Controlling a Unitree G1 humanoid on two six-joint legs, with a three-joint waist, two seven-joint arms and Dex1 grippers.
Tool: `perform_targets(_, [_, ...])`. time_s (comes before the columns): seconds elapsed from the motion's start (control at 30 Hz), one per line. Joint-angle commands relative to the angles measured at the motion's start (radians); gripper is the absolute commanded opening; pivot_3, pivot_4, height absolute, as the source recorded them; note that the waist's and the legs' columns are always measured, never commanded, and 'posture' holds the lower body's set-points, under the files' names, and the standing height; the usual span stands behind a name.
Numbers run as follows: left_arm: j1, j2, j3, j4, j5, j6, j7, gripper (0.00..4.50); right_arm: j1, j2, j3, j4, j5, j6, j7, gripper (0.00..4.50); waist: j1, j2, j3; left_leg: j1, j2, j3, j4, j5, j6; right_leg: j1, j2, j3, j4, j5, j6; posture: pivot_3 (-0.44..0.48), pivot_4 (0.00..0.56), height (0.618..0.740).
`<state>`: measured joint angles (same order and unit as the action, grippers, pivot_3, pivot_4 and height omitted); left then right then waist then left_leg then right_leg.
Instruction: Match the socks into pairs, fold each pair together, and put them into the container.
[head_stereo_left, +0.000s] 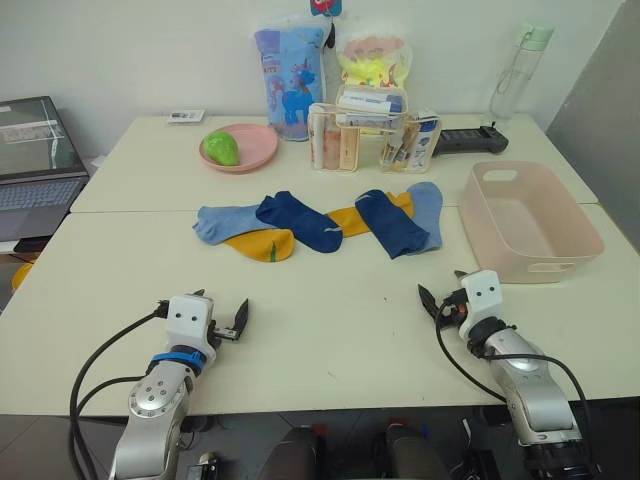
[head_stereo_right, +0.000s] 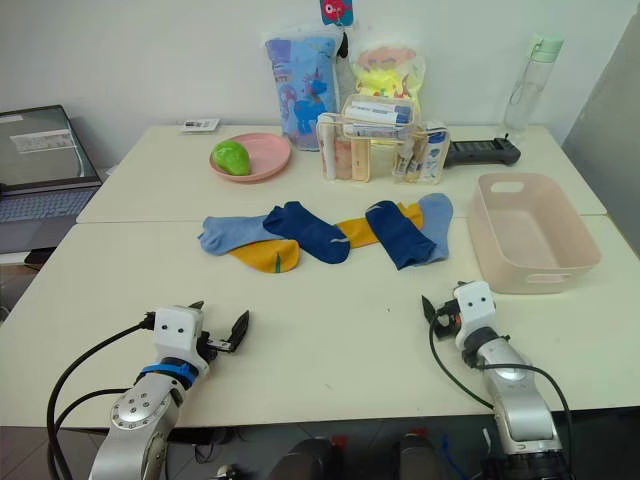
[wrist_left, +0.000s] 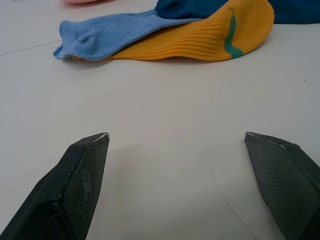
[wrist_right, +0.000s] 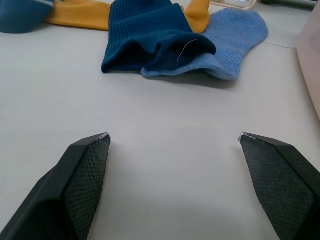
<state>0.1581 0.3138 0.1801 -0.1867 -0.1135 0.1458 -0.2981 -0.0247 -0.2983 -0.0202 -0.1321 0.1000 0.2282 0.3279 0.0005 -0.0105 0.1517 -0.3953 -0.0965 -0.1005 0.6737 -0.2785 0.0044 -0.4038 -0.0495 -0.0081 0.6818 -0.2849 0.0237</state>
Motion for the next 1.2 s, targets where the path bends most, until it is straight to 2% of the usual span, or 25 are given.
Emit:
perform_targets(0.03, [-0.006, 0.007, 0.01, -0.01, -0.012, -0.017, -0.007, 4.5, -0.002, -0.01, -0.009, -0.065, 0.033, -0.01, 0.039, 4.42, 0.0, 0.0, 0.0, 0.0, 0.0, 0.0, 0.0, 0.0, 0.0, 0.0, 0.0, 0.0, 0.0, 0.0, 0.0, 0.0, 0.15, 0.74])
perform_targets(0.2, [-0.008, 0.009, 0.018, -0.032, -0.058, -0.017, -0.048, 4.5, -0.084, -0.078, -0.03, -0.102, 0.159, 0.094, 0.185, 4.42, 0.0, 0.0, 0.0, 0.0, 0.0, 0.0, 0.0, 0.0, 0.0, 0.0, 0.0, 0.0, 0.0, 0.0, 0.0, 0.0, 0.15, 0.74])
perform_targets(0.37, [-0.072, 0.071, -0.045, -0.036, -0.025, -0.023, -0.128, 4.5, -0.132, -0.176, 0.04, -0.135, 0.148, 0.108, 0.294, 4.42, 0.003, 0.0, 0.0, 0.0, 0.0, -0.001, 0.0, 0.0, 0.0, 0.0, 0.0, -0.001, 0.0, 0.0, 0.0, 0.0, 0.15, 0.74])
perform_targets(0.57, [-0.208, 0.075, -0.141, -0.043, -0.005, 0.015, -0.156, 4.5, -0.139, -0.181, 0.088, -0.161, 0.113, 0.102, 0.287, 4.42, 0.005, -0.001, 0.0, -0.001, 0.0, -0.001, 0.001, 0.0, 0.0, 0.001, 0.0, -0.001, -0.001, 0.0, 0.0, 0.0, 0.15, 0.74])
perform_targets(0.7, [-0.311, 0.055, -0.191, 0.012, 0.067, 0.052, -0.091, 4.5, -0.13, -0.163, 0.09, -0.171, 0.107, 0.105, 0.266, 4.42, 0.004, -0.001, 0.0, -0.001, 0.0, -0.001, 0.001, 0.0, 0.0, 0.0, 0.0, -0.001, 0.0, 0.0, 0.0, 0.0, 0.15, 0.74])
perform_targets(0.87, [-0.37, 0.011, -0.182, 0.106, 0.09, 0.072, -0.02, 4.5, -0.115, -0.168, 0.074, -0.198, 0.107, 0.117, 0.253, 4.42, 0.003, -0.001, 0.0, -0.001, 0.0, -0.001, 0.001, 0.0, 0.0, 0.0, 0.0, -0.001, 0.0, 0.0, 0.0, 0.0, 0.15, 0.74])
perform_targets(1.07, [-0.409, -0.016, -0.237, 0.15, 0.102, 0.049, -0.048, 4.5, -0.118, -0.161, 0.077, -0.231, 0.115, 0.144, 0.237, 4.42, 0.003, -0.001, 0.0, -0.001, 0.0, -0.001, 0.001, 0.0, 0.0, 0.0, 0.0, -0.001, 0.0, 0.0, 0.0, 0.0, 0.15, 0.74])
perform_targets(1.2, [-0.484, -0.051, -0.293, 0.248, 0.131, 0.015, -0.048, 4.5, -0.12, -0.157, 0.084, -0.236, 0.111, 0.149, 0.23, 4.42, 0.006, -0.001, 0.0, -0.001, -0.001, -0.001, 0.002, 0.0, 0.0, 0.0, 0.0, -0.001, 0.0, 0.0, 0.0, 0.0, 0.15, 0.74])
